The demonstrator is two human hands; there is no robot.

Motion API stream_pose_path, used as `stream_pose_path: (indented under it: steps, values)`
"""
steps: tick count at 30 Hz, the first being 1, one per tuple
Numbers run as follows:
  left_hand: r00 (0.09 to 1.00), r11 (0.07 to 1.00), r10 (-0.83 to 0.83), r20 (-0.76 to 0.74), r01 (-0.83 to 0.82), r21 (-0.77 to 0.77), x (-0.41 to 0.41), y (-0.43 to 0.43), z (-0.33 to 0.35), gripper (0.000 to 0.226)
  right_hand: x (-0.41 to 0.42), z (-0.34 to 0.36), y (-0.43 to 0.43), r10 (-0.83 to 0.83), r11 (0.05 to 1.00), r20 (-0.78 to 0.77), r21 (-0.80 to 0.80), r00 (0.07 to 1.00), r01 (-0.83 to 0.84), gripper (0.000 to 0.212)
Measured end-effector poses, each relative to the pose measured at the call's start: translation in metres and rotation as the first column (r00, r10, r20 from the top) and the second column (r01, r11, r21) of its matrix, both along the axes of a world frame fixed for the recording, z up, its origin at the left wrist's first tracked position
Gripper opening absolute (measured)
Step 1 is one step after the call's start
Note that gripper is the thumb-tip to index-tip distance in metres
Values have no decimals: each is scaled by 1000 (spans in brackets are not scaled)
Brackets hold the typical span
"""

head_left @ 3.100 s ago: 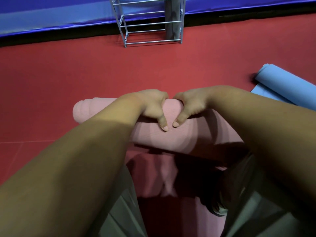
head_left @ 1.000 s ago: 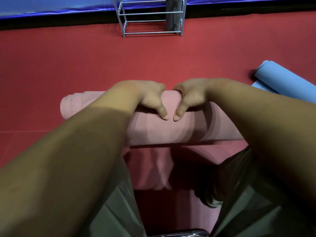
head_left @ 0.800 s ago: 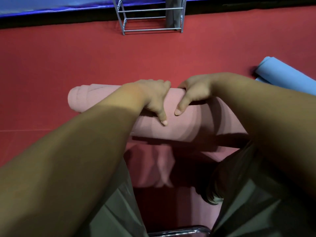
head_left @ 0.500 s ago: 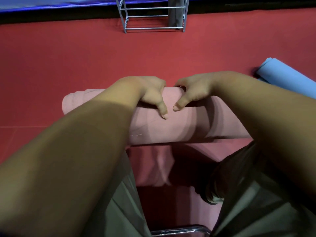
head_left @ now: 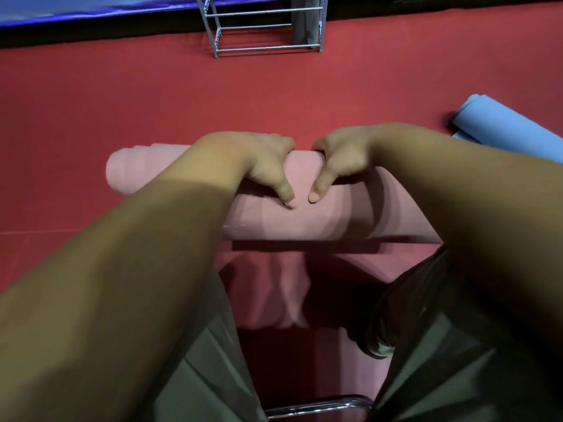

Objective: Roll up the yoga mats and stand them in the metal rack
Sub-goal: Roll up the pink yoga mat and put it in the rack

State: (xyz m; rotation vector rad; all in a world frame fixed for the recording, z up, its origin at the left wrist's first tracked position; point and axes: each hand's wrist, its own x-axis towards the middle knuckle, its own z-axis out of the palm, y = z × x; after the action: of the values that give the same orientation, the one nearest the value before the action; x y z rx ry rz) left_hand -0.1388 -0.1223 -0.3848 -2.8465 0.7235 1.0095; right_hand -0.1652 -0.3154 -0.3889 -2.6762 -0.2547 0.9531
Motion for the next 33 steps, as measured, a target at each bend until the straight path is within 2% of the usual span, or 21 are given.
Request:
stream_pose_path:
  steps: [2, 3, 7, 10, 12, 15, 16, 21, 26, 30, 31, 33]
  values:
    - [994, 993, -83, 65, 77, 88, -7, -2, 0, 141, 1, -1, -4, -39, 998, -30, 41, 999, 40, 74]
    - [991, 991, -97, 92, 87, 100, -10, -2, 0, 143, 1, -1, -5, -51, 997, -42, 56, 998, 53, 76]
    - [991, 996, -86, 107, 81, 49, -10, 0, 1, 114, -1, -2, -1, -45, 997, -81, 64, 996, 50, 71]
    - [998, 999, -33, 52, 31, 44, -8, 5, 3, 104, -3, -1, 3, -5, 997, -91, 78, 996, 12, 66]
    - [1000, 999, 19, 8, -19, 32, -5, 8, 4, 99, -3, 0, 7, 18, 998, -94, 64, 995, -12, 82]
    - [995, 997, 81, -59, -81, -5, 1, 13, 7, 91, -3, -1, 13, 61, 998, -77, -16, 995, -63, 125]
    - [992, 995, 95, -80, -96, -11, 2, 14, 7, 88, -3, -1, 15, 73, 997, -60, -30, 995, -75, 129]
    - [983, 992, 121, -138, -123, -10, 3, 12, 4, 85, -4, 1, 15, 79, 996, -1, -51, 997, -79, 89]
    - [993, 999, 40, -110, -42, -18, -2, 1, -1, 92, -3, -3, -2, -6, 1000, -98, 19, 995, 8, 75]
    - [995, 998, -60, -81, 61, 19, -11, -6, -5, 129, -4, -6, -9, -51, 992, -210, 100, 976, 73, 79]
    - [995, 998, -60, -79, 61, 8, -12, -7, -5, 129, -4, -6, -9, -58, 990, -233, 112, 971, 86, 78]
    - [996, 999, -39, -80, 38, -10, -13, -6, -3, 116, -5, -6, -7, -64, 987, -272, 125, 960, 102, 73]
